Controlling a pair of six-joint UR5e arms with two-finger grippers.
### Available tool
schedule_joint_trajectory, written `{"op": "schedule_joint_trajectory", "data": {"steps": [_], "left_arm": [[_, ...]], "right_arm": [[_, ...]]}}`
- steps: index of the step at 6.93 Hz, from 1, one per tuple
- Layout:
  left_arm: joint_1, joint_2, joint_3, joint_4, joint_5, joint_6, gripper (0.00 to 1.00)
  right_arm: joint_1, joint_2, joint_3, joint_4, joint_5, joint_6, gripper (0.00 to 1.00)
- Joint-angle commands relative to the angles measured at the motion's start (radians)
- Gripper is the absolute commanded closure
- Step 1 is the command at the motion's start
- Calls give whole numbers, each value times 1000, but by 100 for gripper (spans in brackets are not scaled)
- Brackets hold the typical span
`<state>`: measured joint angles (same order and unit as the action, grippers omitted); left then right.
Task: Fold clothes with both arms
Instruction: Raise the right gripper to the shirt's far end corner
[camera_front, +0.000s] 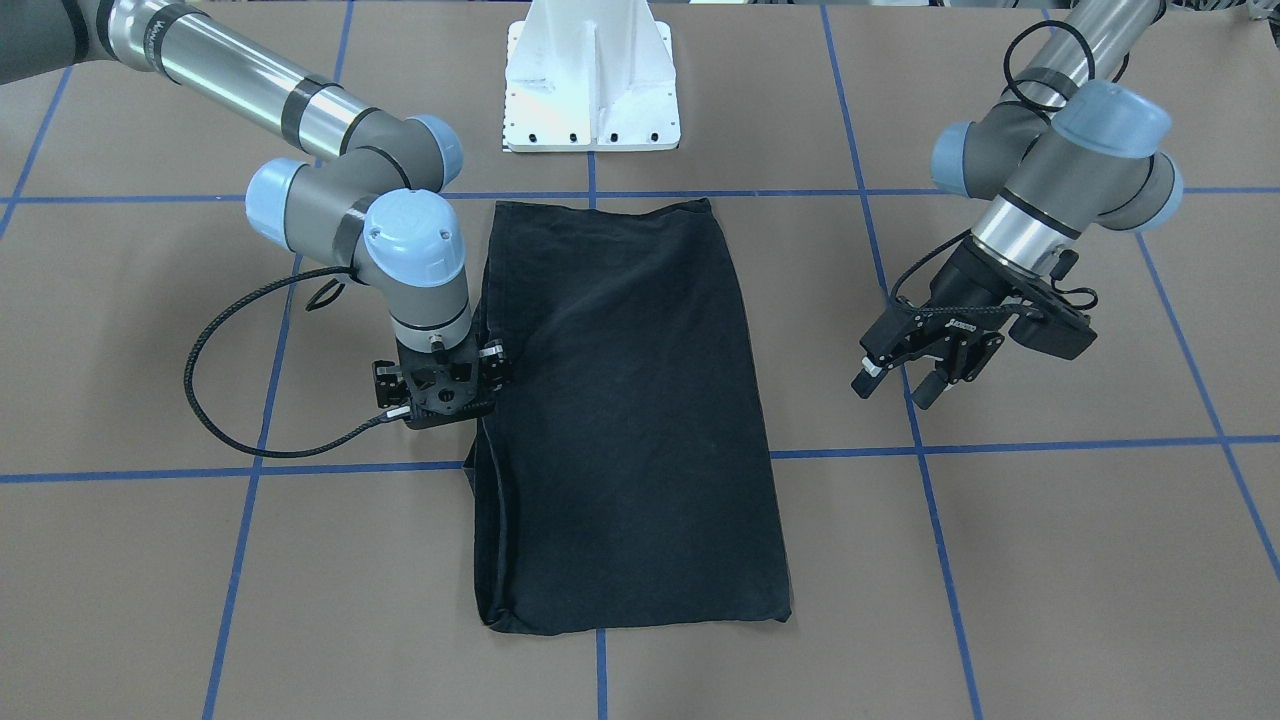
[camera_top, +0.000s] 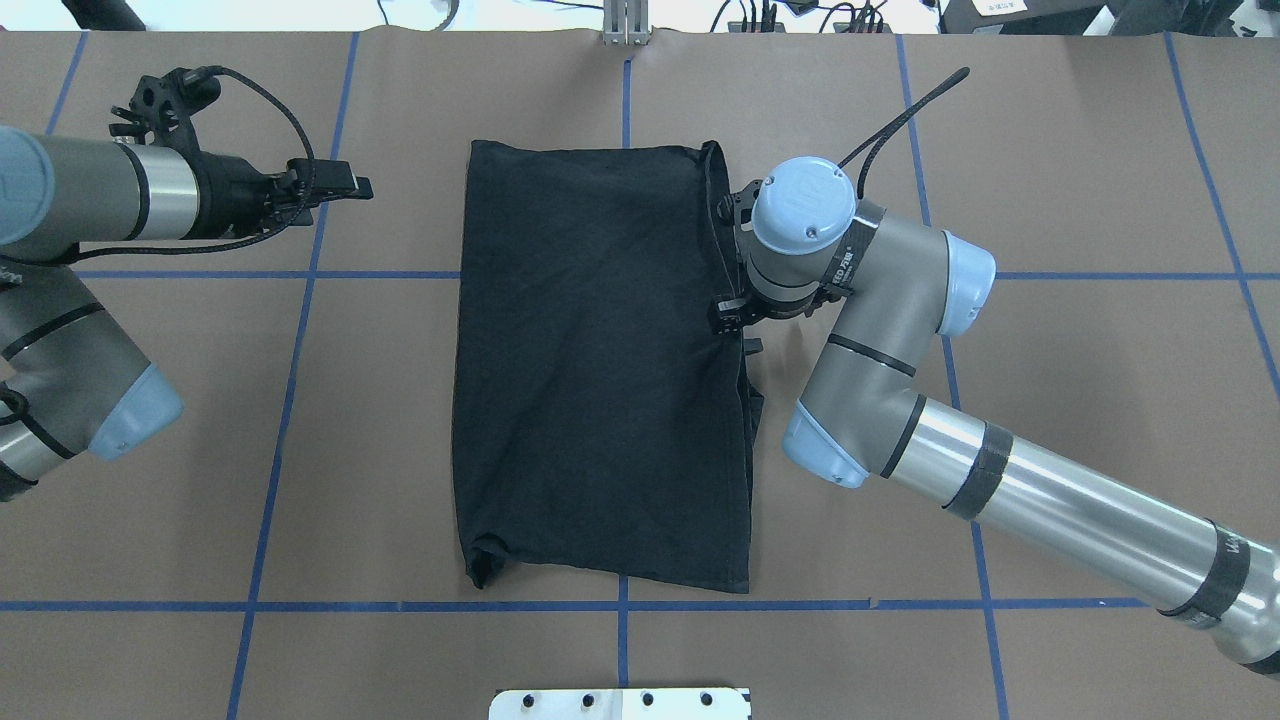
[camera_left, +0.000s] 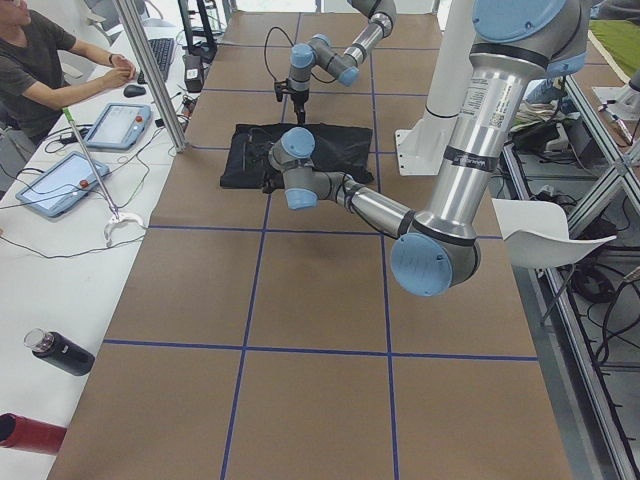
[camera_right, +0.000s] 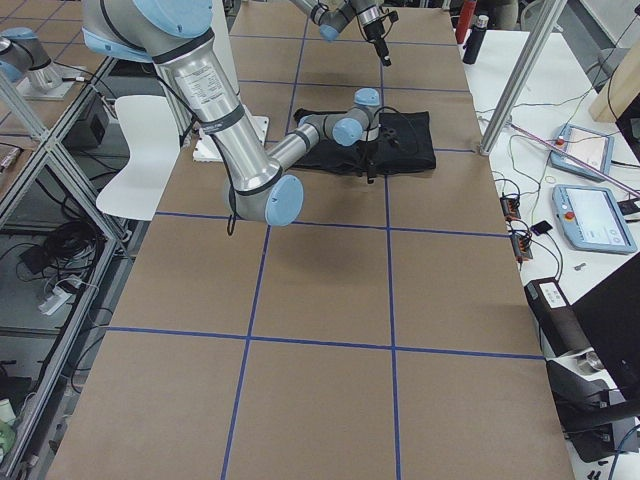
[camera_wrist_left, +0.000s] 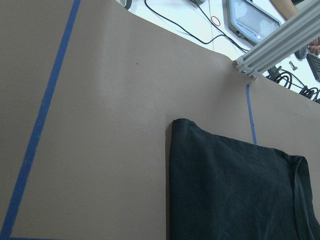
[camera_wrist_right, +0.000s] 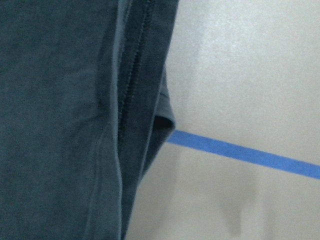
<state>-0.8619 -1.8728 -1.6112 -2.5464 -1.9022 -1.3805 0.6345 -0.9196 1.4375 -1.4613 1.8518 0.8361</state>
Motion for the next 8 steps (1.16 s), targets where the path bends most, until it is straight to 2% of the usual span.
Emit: {"op": "schedule_joint_trajectory", "data": {"steps": [1, 3, 5, 6, 8], "left_arm": [[1, 0, -3, 2, -1, 0, 0], [1, 0, -6, 0, -1, 0, 0], [0, -9, -28, 0, 0, 0, 0], [1, -20, -45, 0, 0, 0, 0], [26, -8, -82, -18, 0, -2, 0]], "right_arm": [[34, -45, 30, -2, 29, -11, 0], [86, -22, 76, -4, 102, -12, 0], [93, 25, 78, 4, 104, -6, 0], [93, 31, 81, 12, 136, 9, 0], [96, 18, 157, 22, 245, 110, 0]]}}
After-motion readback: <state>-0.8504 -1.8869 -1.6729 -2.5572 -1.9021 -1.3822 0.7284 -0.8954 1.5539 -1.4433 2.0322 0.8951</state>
